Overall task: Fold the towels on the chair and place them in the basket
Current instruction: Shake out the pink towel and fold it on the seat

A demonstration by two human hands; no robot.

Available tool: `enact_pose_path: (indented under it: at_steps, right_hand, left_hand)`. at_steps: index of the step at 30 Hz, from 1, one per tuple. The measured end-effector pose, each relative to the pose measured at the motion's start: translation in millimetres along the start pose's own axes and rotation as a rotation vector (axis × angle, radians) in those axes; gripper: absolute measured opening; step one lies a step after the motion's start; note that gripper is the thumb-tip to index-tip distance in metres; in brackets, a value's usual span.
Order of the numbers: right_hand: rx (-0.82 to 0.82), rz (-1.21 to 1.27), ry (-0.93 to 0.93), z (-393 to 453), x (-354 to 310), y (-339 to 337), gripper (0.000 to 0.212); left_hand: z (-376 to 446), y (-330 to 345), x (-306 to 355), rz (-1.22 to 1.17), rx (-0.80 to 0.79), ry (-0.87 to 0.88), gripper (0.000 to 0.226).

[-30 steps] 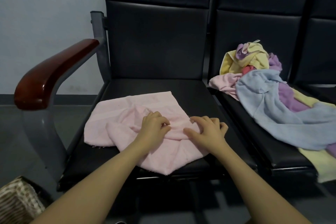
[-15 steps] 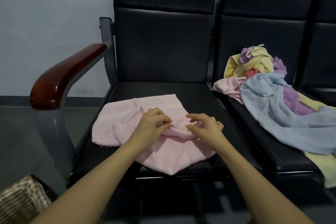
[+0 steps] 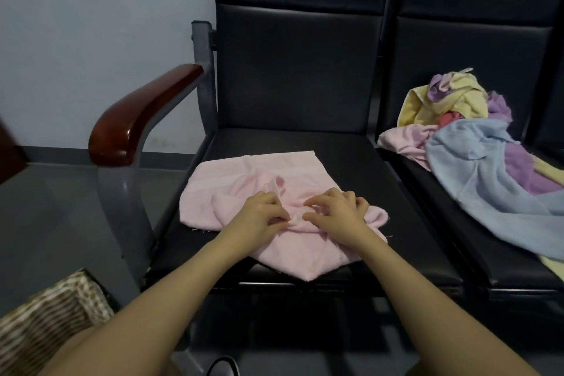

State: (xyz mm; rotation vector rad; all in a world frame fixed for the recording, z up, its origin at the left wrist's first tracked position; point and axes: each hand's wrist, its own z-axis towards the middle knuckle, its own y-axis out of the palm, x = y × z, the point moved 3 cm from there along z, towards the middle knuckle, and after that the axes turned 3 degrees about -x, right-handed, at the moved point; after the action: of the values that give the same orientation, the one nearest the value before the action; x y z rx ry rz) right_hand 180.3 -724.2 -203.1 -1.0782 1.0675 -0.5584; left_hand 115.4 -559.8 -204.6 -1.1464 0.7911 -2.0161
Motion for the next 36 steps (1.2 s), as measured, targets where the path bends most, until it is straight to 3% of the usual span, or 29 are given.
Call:
enact_pose_path:
  at_steps: [3,7,11,16,24,27,31,36]
  right_hand:
    - [0.049,0.143,-0.022,-3.5,-4.3,-5.2,0.006]
    - [0.074,0.329,-0.05,-11.4,-6.6,-22.4,0.006]
    - [0.095,0.512,-0.176,-20.2,-15.8,-40.5,0.031]
    - [0.152,0.558,-0.216,-24.6,-19.2,-50.6,0.016]
    - [0.275,0.657,-0.248,-16.9,-31.6,-74.0,0.018]
    - [0.351,0.678,-0.221,-3.0,-38.2,-83.2,0.018]
    - [0.461,0.713,-0.138,27.7,-42.7,-89.0,0.009]
    - [0.539,0.762,-0.015,76.8,-32.3,-78.9,0.007]
  left_hand:
    - [-0.8,-2.3,-1.0,-0.004,0.006,-0.014,0.012]
    - [0.3,-15.7,-0.8,-0.048,0.051,-0.065,0.007]
    - [-0.2,-33.8,-5.3,-0.109,0.124,-0.174,0.017]
    - [-6.2,-59.0,-6.2,-0.087,0.251,-0.269,0.026]
    - [-15.5,-98.7,-6.4,-0.087,0.472,-0.33,0.01]
    - [-7.0,-116.6,-8.1,-0.121,0.553,-0.383,0.017]
    - [11.6,-122.3,-29.7,-0.082,0.493,-0.548,0.029]
    - [30.7,-109.7,-76.8,-0.047,0.519,-0.677,0.021]
